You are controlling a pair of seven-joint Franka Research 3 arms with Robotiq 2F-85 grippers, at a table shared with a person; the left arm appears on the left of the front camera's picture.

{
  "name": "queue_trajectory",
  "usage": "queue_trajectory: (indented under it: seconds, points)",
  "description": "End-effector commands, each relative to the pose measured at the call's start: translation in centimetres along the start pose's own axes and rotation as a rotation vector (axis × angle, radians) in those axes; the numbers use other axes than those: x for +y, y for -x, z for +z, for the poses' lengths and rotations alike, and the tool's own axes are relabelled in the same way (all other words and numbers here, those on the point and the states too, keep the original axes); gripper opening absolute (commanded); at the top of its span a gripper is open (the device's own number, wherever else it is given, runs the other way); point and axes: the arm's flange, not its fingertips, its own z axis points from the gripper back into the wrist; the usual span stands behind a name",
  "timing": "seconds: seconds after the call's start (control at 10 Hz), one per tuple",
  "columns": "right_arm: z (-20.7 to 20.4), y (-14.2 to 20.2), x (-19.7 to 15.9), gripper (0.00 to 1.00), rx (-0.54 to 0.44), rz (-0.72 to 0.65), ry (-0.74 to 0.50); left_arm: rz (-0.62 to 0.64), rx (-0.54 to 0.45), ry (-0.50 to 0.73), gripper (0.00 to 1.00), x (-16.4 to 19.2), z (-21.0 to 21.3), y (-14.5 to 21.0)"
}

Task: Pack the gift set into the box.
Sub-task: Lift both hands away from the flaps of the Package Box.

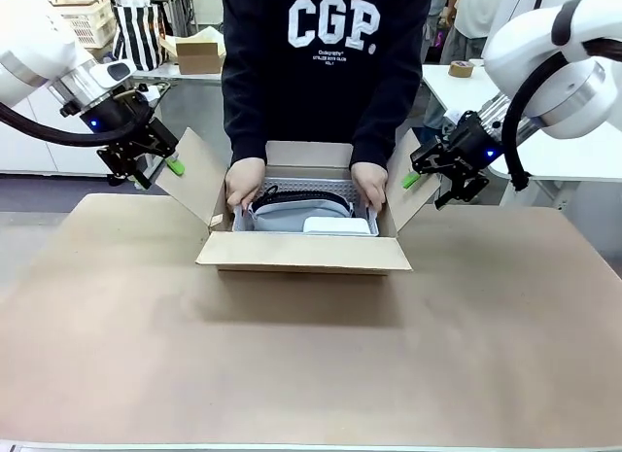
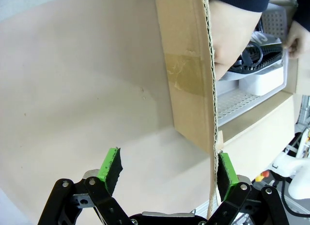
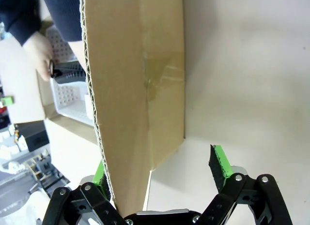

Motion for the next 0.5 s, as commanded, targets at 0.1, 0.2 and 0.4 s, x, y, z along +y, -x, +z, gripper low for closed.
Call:
queue_trajectory:
  seconds: [0.1, 0.2, 0.4]
  points:
    - [-0.01, -0.25, 0.38, 1.00, -0.008, -0.015, 0.027, 0.013, 0.000, -0.017, 1.00, -0.18, 0.09, 0.16]
    - [-0.01, -0.25, 0.38, 1.00, -0.008, -0.015, 0.027, 0.013, 0.000, -0.017, 1.00, -0.18, 0.09, 0.16]
    - [-0.01, -0.25, 0.38, 1.00, -0.008, -0.015, 0.027, 0.013, 0.000, -0.017, 1.00, -0.18, 0.09, 0.16]
